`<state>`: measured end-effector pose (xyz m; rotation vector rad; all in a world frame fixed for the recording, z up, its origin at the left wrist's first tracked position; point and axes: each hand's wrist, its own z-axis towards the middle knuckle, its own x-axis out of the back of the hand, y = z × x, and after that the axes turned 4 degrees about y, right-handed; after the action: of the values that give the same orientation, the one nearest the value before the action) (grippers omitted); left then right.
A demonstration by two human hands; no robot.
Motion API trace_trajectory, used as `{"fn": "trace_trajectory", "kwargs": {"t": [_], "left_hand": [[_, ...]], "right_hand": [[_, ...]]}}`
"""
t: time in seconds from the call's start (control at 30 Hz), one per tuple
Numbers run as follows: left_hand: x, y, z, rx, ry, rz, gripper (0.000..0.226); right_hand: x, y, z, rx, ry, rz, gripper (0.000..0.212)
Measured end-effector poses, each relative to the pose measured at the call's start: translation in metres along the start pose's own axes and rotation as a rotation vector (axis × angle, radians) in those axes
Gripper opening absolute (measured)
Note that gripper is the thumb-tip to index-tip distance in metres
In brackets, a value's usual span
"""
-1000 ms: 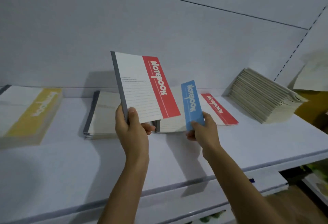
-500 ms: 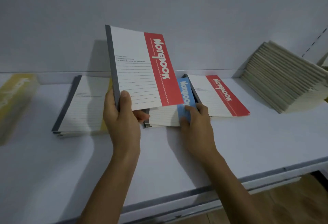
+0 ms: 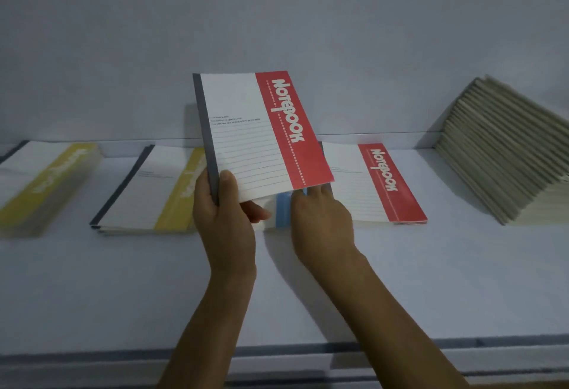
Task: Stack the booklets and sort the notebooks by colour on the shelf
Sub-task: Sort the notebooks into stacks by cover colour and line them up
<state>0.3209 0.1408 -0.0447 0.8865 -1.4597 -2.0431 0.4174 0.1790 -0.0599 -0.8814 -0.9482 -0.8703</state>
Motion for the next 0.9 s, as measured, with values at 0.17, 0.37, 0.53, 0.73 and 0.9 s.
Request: {"fn": "trace_trajectory", "kwargs": {"t": [0.17,0.37,0.53,0.73,0.9], "left_hand": [[-0.039,0.002,-0.032,-0.038,-0.03,-0.063,0.034],[-0.091,-0.026,-0.066,-0.065,-0.121,0.082,0.014],[-0.109,-0.051,-0.072,-0.165,-0.096,0.472,0.014],[-0.108,-0.068,-0.065,-0.306,-0.098,1.021,0.041],[-0.113,-0.074,-0.067,-0.335,-0.159,1.133,0.034]], "right_hand": [[0.045,0.079,-0.012,-0.068,0.128,0.535,0.012],[0.05,0.169,-0.024,-0.217,0.05,0.582,0.043],[0.045,0.196,-0.018,-0.137,-0.056,0.528,0.036],[0.038,0.227,-0.01,-0.103,-0.147,0.433,0.035],[0.023,0.22,-0.023,0.028,-0.079,0.435,0.068]]}}
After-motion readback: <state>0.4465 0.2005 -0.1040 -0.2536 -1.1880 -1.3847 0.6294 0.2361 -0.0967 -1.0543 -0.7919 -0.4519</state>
